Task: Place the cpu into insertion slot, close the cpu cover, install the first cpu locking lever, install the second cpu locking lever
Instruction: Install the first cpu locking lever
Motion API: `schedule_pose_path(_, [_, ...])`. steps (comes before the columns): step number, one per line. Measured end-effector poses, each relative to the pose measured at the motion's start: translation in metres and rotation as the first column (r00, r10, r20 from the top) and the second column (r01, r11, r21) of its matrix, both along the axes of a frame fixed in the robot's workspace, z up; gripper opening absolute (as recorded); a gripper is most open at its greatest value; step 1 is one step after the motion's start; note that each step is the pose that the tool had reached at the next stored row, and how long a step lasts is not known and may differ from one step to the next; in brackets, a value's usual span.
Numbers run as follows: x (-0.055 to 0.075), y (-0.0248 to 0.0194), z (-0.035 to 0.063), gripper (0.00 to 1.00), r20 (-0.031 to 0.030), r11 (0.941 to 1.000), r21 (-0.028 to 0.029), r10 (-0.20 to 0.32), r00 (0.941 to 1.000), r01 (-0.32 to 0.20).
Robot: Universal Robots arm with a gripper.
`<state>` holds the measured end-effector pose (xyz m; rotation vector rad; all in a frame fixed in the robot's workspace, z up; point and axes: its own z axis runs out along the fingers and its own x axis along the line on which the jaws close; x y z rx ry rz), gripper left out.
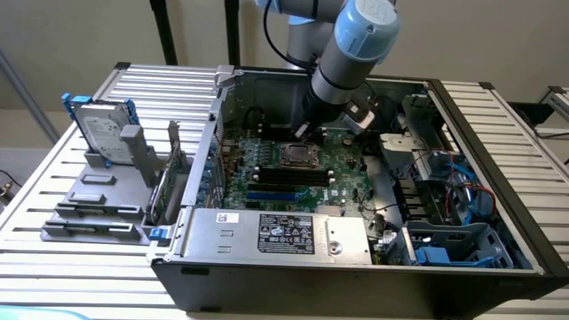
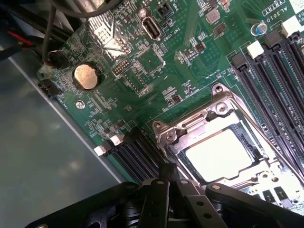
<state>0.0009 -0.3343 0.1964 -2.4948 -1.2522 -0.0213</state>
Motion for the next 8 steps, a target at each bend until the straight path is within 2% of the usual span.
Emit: schedule_pose_path(8, [0.0009,-0.0017,-0.0006,0.11,-0.0001,0.9998,-0.0004,0.018,0.9998,-0.018])
